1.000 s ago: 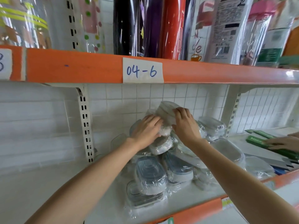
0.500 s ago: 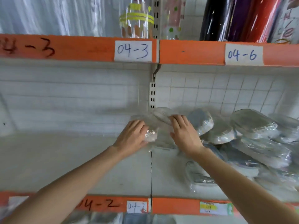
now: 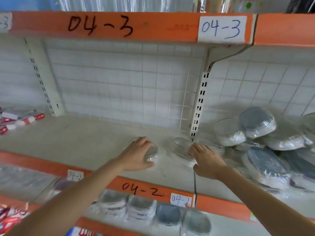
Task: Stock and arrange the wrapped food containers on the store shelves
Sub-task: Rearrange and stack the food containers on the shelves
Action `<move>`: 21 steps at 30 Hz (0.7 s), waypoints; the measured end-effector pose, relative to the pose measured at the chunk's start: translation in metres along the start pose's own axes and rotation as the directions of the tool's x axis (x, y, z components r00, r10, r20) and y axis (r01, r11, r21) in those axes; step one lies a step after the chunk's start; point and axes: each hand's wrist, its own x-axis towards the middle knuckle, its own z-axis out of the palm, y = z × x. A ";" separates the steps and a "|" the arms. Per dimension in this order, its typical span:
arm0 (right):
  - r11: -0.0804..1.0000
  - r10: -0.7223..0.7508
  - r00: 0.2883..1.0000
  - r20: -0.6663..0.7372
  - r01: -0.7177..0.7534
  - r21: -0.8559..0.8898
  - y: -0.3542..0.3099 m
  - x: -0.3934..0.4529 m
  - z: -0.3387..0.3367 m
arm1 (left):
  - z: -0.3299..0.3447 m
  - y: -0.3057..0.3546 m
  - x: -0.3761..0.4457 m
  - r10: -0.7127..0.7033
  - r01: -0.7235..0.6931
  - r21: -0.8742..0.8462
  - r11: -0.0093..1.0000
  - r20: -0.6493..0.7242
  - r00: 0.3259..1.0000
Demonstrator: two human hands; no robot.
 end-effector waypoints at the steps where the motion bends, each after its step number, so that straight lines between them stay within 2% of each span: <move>1: 1.000 0.015 1.000 -0.006 -0.014 0.013 -0.002 0.003 -0.001 | -0.005 -0.008 0.002 -0.012 0.016 -0.091 0.996 0.035 0.999; 3: 0.998 0.062 0.998 -0.011 -0.062 0.029 -0.007 0.013 -0.004 | -0.013 -0.023 0.007 -0.055 0.080 -0.159 0.984 0.153 0.987; 5: 0.987 0.145 0.988 0.059 -0.148 0.057 -0.010 0.026 -0.005 | -0.015 -0.036 0.013 -0.094 0.125 -0.084 0.989 0.304 0.948; 7: 0.957 0.243 0.952 0.185 -0.266 0.112 -0.012 0.038 -0.004 | -0.014 -0.040 0.017 -0.105 0.117 -0.007 0.993 0.387 0.916; 9: 0.925 0.304 0.916 0.263 -0.349 0.148 -0.014 0.046 0.000 | -0.012 -0.040 0.019 -0.093 0.086 0.035 0.996 0.356 0.930; 11: 0.914 0.317 0.904 0.286 -0.372 0.164 -0.015 0.050 0.002 | -0.016 -0.036 0.020 -0.095 0.051 0.145 0.988 0.318 0.943; 13: 0.919 0.271 0.901 0.338 -0.347 0.187 -0.013 0.051 -0.002 | -0.022 -0.031 0.020 -0.132 0.044 0.283 0.958 0.299 0.945; 15: 0.930 0.186 0.887 0.422 -0.297 0.214 -0.007 0.050 -0.009 | -0.022 -0.025 0.018 -0.162 0.056 0.345 0.937 0.285 0.945; 18: 0.945 0.105 0.877 0.470 -0.236 0.228 -0.007 0.042 -0.011 | -0.017 -0.021 0.015 -0.188 0.102 0.294 0.950 0.279 0.942; 21: 0.947 0.102 0.918 0.383 -0.208 0.246 -0.016 0.034 -0.002 | -0.015 -0.020 0.013 -0.265 0.237 0.122 0.964 0.334 0.905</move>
